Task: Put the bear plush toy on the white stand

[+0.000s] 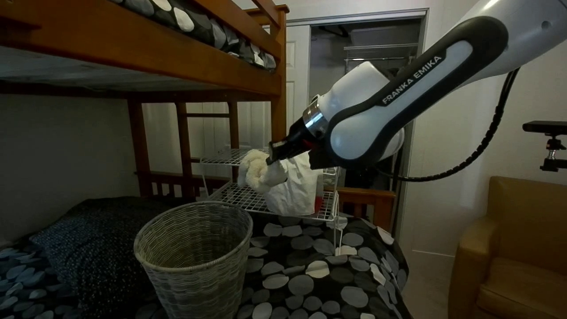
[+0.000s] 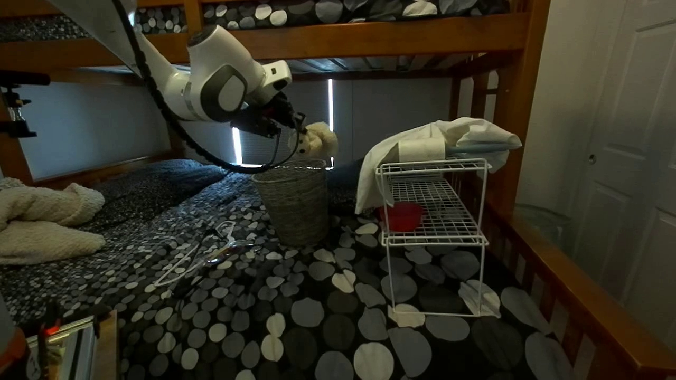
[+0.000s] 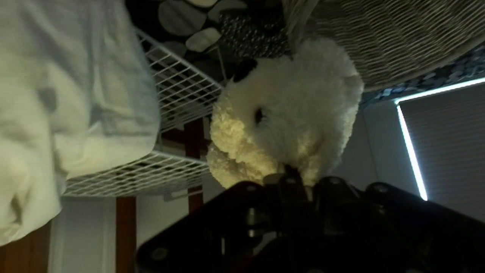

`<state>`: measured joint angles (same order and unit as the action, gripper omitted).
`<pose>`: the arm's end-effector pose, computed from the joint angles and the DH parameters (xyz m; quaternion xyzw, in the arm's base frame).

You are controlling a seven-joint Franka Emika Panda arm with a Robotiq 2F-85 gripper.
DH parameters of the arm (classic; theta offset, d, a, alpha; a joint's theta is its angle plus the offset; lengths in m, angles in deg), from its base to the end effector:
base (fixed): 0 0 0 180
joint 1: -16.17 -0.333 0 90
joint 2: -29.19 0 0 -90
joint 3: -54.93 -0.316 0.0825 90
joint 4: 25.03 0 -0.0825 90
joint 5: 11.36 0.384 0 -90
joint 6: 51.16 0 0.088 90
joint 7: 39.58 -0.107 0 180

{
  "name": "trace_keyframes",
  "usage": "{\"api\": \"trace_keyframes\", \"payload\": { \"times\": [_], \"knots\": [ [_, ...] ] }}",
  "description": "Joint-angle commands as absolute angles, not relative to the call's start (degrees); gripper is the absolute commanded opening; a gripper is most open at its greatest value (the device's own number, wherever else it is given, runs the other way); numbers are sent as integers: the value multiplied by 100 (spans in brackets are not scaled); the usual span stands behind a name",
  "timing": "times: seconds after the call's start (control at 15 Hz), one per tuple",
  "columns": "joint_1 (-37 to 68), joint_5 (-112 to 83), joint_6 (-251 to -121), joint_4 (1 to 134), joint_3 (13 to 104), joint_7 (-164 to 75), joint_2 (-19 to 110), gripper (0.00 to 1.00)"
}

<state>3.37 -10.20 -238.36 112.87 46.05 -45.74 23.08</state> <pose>0.4906 0.1948 0.4726 -0.8783 -0.1136 -0.4517 0.1079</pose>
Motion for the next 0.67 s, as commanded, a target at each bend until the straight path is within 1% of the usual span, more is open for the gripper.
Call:
{"api": "trace_keyframes", "payload": {
  "times": [0.0, 0.07, 0.13, 0.2, 0.27, 0.47, 0.6],
  "knots": [
    [654, -1030, -23935, 11280, 4533, -4514, 2239, 8],
    [903, -1070, -24031, 11282, 4530, -4496, 2213, 8],
    [1060, -1106, -24091, 11286, 4536, -4480, 2218, 2],
    [1706, -1078, -24220, 11368, 4131, -4579, 2311, 2],
    [2122, -967, -24486, 11366, 3956, -4574, 2409, 2],
    [2481, -213, -25139, 10973, 3839, -4312, 2759, 2],
    [2530, 545, -25465, 10595, 3811, -3949, 3095, 2]
  ]
}}
